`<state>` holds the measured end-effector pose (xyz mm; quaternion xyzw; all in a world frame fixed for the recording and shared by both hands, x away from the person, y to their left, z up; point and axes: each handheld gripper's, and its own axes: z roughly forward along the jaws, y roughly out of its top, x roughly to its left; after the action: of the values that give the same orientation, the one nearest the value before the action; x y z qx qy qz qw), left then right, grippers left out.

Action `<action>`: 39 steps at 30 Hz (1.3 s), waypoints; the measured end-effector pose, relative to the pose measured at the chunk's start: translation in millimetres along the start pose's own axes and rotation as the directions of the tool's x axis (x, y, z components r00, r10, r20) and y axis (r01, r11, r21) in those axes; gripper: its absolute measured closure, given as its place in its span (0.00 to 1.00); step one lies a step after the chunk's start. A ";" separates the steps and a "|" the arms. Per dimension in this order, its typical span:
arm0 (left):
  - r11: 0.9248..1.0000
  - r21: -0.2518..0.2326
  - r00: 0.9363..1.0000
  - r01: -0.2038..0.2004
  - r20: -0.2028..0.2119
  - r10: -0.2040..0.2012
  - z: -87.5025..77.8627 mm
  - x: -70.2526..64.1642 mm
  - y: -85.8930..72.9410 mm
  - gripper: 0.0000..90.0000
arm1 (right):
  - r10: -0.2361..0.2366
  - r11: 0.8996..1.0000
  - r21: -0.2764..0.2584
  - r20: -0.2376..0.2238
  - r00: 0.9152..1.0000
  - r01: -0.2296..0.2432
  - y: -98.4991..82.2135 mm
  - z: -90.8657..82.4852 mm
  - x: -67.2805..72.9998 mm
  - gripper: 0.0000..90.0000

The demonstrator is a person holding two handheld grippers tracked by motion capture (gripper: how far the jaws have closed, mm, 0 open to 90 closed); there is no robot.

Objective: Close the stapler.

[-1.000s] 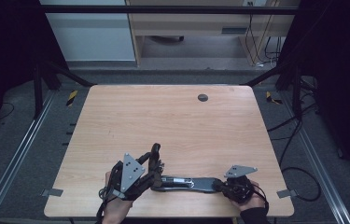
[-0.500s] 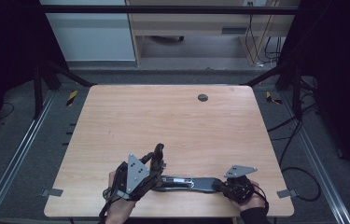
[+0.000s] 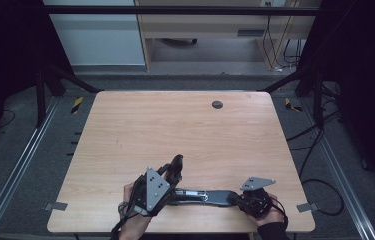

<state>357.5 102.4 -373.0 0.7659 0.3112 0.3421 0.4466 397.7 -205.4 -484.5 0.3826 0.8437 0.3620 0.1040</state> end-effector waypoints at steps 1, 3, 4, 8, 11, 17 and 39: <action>1.000 0.001 1.000 -0.002 -0.001 0.002 0.3 -0.5 0.3 0.65 | 0.001 1.000 0.001 -0.002 1.000 -0.001 0.0 -0.1 0.2 1.00; 1.000 0.002 1.000 -0.003 -0.003 0.003 1.0 -1.7 0.8 0.65 | 0.001 1.000 0.001 -0.002 1.000 -0.001 0.0 -0.1 0.1 1.00; 1.000 0.003 1.000 -0.004 -0.004 0.004 1.3 -2.2 1.0 0.65 | 0.000 1.000 0.000 -0.001 1.000 0.000 0.0 0.0 0.0 1.00; 1.000 0.004 1.000 -0.014 -0.008 0.015 2.5 -4.5 1.6 0.65 | 0.001 1.000 0.000 -0.002 1.000 -0.001 0.0 -0.1 0.1 1.00; 1.000 0.002 1.000 -0.022 -0.013 0.022 3.6 -6.7 1.9 0.65 | 0.001 1.000 0.000 -0.002 1.000 -0.001 0.0 -0.1 0.2 1.00; 0.999 0.002 0.999 -0.033 -0.018 0.033 5.3 -9.1 2.4 0.65 | -0.001 1.000 0.000 -0.001 1.000 0.001 0.0 0.0 0.2 1.00; 0.996 0.004 0.995 -0.094 -0.039 0.094 11.1 -21.8 3.9 0.65 | 0.001 1.000 0.000 -0.004 1.000 -0.001 0.0 -0.1 0.2 1.00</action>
<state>354.6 78.5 -379.0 0.7733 0.2838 0.3776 0.4230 397.5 -205.3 -484.4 0.3825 0.8436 0.3627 0.1020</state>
